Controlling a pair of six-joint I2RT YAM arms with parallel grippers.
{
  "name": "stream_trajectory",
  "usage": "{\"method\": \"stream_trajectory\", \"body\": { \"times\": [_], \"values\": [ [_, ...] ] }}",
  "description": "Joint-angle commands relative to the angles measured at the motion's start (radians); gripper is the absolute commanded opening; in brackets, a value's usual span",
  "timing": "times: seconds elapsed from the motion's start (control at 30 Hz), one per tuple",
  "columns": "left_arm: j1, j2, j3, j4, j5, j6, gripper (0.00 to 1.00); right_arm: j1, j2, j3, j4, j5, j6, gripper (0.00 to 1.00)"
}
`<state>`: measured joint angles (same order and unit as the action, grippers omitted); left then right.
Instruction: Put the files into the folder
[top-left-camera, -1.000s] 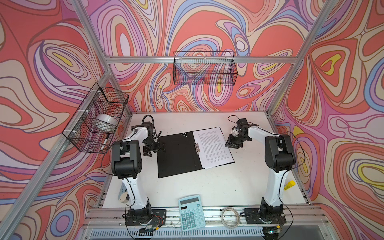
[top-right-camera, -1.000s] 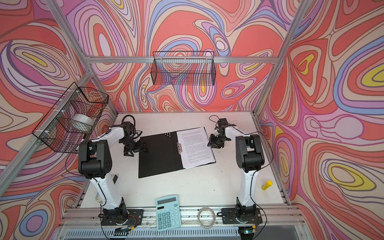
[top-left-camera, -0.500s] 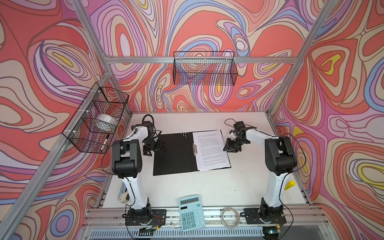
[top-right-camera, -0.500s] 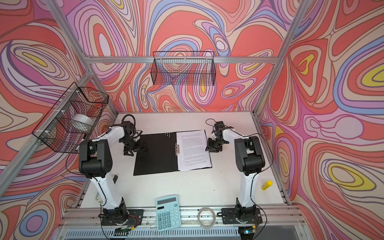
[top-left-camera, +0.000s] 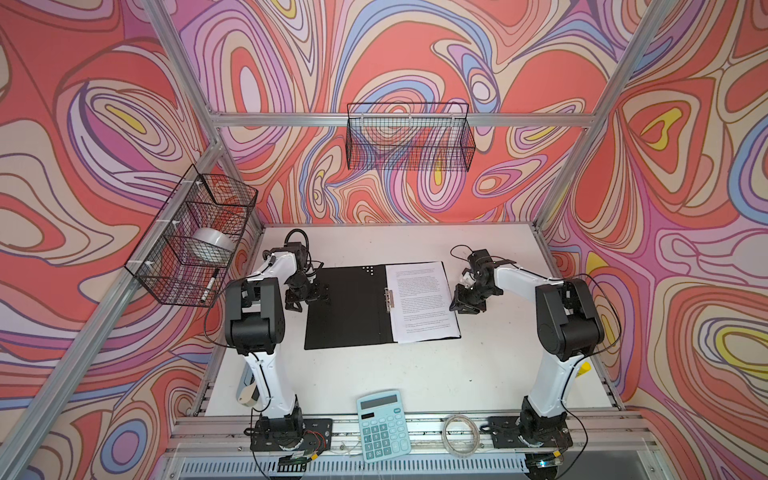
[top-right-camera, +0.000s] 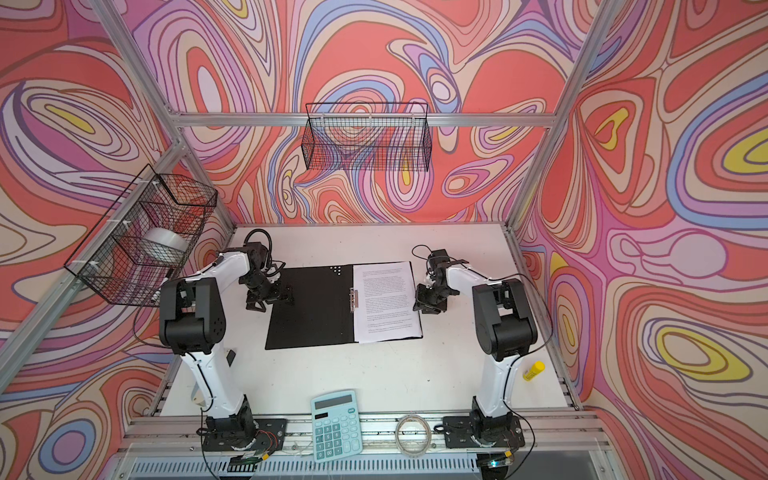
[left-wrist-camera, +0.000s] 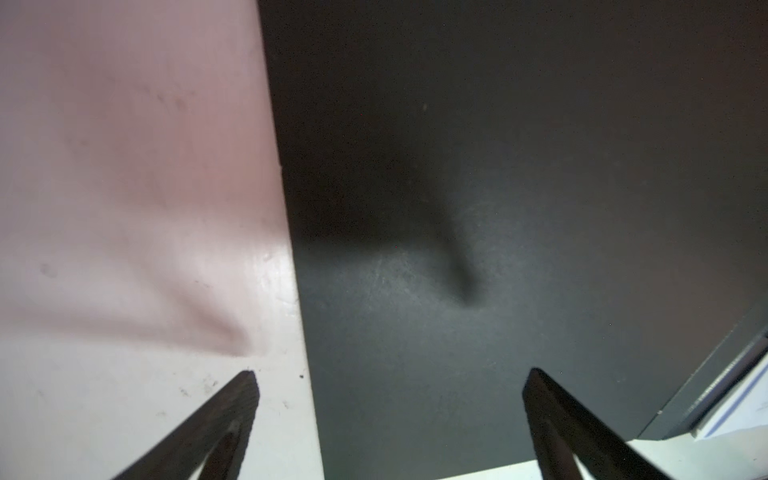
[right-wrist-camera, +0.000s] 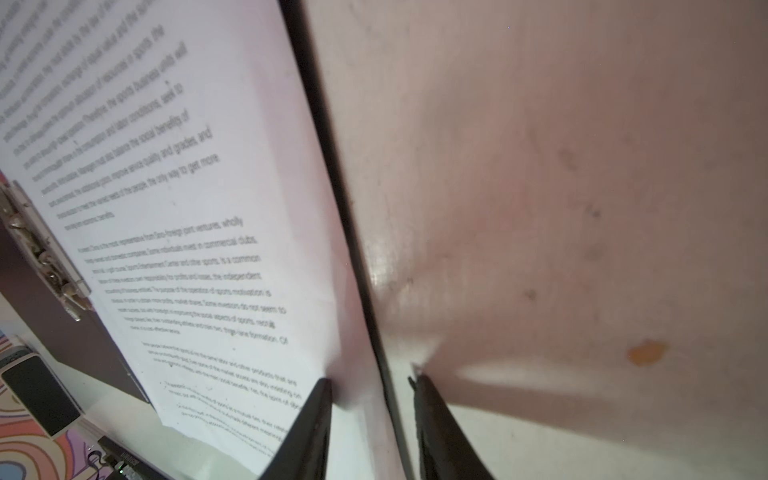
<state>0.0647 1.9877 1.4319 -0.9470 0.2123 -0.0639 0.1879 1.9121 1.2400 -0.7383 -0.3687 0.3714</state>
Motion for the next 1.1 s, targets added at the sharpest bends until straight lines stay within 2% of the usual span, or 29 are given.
{"method": "stream_trajectory", "body": {
  "times": [0.0,1.07],
  "values": [
    [0.001,0.038,0.041,-0.022,-0.008,0.016,1.0,0.003,-0.035,0.029,-0.006,0.058,0.027,0.37],
    [0.001,0.166,0.155,-0.042,0.148,0.037,1.0,-0.054,0.135,0.169,0.028,-0.019,0.004,0.4]
  ]
}}
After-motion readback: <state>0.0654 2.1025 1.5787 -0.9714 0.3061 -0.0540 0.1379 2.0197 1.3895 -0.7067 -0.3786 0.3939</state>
